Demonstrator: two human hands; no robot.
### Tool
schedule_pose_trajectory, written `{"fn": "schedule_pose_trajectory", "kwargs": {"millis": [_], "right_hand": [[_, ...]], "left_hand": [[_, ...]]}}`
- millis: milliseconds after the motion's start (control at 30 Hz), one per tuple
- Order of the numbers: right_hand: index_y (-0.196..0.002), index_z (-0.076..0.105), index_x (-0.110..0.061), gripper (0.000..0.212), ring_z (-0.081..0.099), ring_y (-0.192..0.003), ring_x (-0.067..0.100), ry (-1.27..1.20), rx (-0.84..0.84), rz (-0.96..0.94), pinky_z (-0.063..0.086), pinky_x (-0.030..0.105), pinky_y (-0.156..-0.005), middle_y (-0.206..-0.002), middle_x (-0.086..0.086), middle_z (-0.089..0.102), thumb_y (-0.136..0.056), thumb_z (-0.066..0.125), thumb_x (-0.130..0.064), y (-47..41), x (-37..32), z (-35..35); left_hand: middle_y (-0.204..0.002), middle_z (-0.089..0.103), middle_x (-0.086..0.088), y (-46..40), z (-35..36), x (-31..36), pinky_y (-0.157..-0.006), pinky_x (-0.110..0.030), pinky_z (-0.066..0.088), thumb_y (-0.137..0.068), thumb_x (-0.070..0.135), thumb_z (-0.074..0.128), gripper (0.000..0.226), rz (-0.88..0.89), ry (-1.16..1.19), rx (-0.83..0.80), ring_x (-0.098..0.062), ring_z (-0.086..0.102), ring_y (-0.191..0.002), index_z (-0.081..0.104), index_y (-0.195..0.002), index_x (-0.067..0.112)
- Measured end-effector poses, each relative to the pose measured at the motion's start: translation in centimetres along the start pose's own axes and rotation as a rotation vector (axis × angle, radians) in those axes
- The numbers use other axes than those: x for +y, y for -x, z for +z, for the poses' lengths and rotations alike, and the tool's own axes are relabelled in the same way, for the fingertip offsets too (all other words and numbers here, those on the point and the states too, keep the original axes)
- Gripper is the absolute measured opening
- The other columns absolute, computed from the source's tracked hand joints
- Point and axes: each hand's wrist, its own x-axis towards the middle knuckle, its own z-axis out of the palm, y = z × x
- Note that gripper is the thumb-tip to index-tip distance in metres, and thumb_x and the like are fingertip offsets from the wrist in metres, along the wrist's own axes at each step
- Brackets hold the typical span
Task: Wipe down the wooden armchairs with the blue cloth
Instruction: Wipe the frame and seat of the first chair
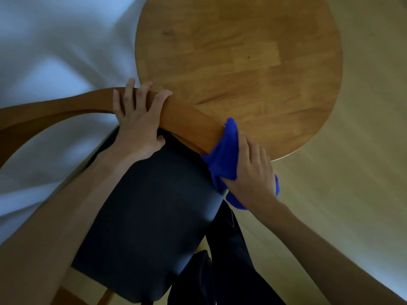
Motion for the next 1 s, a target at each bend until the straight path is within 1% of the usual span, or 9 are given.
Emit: {"fn": "schedule_pose_trajectory", "kwargs": {"millis": [167,267,367,500,633,733,833,900,1000], "right_hand": [[-0.141,0.036,-0.005,0.096,0.056,-0.098,0.029,0.181,0.081,-0.136,0.047,0.041,-0.081,-0.123,0.014,0.053,-0.071,0.071,-0.062,-7.1,-5.8,1.1],[-0.137,0.039,-0.007,0.096,0.055,-0.095,0.026,0.188,0.08,-0.223,0.046,0.039,-0.076,-0.118,0.011,0.055,-0.067,0.07,-0.065,-10.3,-8.9,1.2],[-0.136,0.039,-0.009,0.094,0.055,-0.094,0.025,0.2,0.065,-0.311,0.046,0.038,-0.076,-0.116,0.01,0.055,-0.066,0.069,-0.065,-12.7,-11.8,1.5],[-0.132,0.042,-0.011,0.084,0.056,-0.094,0.027,0.191,0.067,-0.466,0.046,0.039,-0.076,-0.114,0.011,0.057,-0.07,0.068,-0.063,-15.3,-15.7,2.3],[-0.131,0.044,-0.012,0.075,0.057,-0.092,0.026,0.232,0.037,-0.607,0.038,0.035,-0.07,-0.114,0.01,0.058,-0.076,0.066,-0.058,-17.4,-19.9,3.1],[-0.122,0.048,-0.015,0.065,0.056,-0.077,0.021,0.232,-0.014,-0.722,0.033,0.033,-0.062,-0.098,0.004,0.058,-0.079,0.063,-0.061,-18.6,-23.4,3.8],[-0.113,0.049,-0.016,0.058,0.049,-0.064,0.018,0.189,-0.077,-0.814,0.032,0.031,-0.059,-0.083,-0.002,0.055,-0.08,0.061,-0.062,-19.3,-26.9,4.5],[-0.114,0.049,-0.016,0.06,0.049,-0.067,0.017,0.122,-0.139,-0.865,0.036,0.032,-0.063,-0.088,-0.002,0.06,-0.078,0.063,-0.062,-19.5,-28.9,4.7],[-0.118,0.049,-0.014,0.067,0.058,-0.082,0.018,-0.023,-0.237,-0.98,0.042,0.033,-0.072,-0.103,0.0,0.063,-0.075,0.069,-0.062,-18.7,-31.9,4.4]], "left_hand": [[-0.149,0.023,-0.009,0.1,-0.5,0.1,-0.114,-0.059,0.0,-0.056,0.012,0.079,0.109,-0.002,0.023,-0.016,-0.037,0.006,-0.145,0.022,-0.146,0.03],[-0.155,0.025,-0.006,0.4,-1.3,-0.3,-0.116,-0.05,0.003,-0.062,0.009,0.076,0.11,0.004,0.084,-0.024,-0.03,0.009,-0.147,0.015,-0.152,0.017],[-0.159,0.019,-0.008,0.7,-2.8,-1.6,-0.119,-0.041,0.006,-0.072,0.004,0.072,0.104,-0.009,0.25,-0.031,-0.024,0.009,-0.149,0.008,-0.154,0.009],[-0.157,0.023,-0.015,3.6,-4.2,-4.1,-0.117,-0.047,0.026,-0.082,0.003,0.064,0.078,-0.194,0.329,0.103,-0.028,0.019,-0.146,0.024,-0.15,0.004],[-0.154,0.03,-0.013,8.4,-3.1,-5.7,-0.118,-0.042,0.026,-0.083,0.007,0.064,0.072,-0.321,0.31,0.123,-0.025,0.024,-0.145,0.032,-0.147,0.005],[-0.151,0.034,-0.011,11.7,-2.4,-7.3,-0.118,-0.031,0.022,-0.083,0.007,0.064,0.07,-0.424,0.348,0.153,-0.021,0.027,-0.142,0.033,-0.146,0.006],[-0.145,0.041,-0.011,14.7,-2.3,-8.9,-0.115,-0.031,0.023,-0.084,0.01,0.065,0.064,-0.499,0.371,0.161,-0.022,0.031,-0.139,0.038,-0.142,0.009],[-0.142,0.043,-0.01,16.8,-2.4,-10.0,-0.113,-0.028,0.021,-0.085,0.014,0.064,0.058,-0.559,0.368,0.183,-0.022,0.032,-0.138,0.041,-0.139,0.01],[-0.137,0.045,-0.006,19.9,-3.0,-10.8,-0.107,-0.023,0.022,-0.084,0.017,0.063,0.053,-0.659,0.364,0.231,-0.018,0.038,-0.131,0.045,-0.134,0.012]]}}
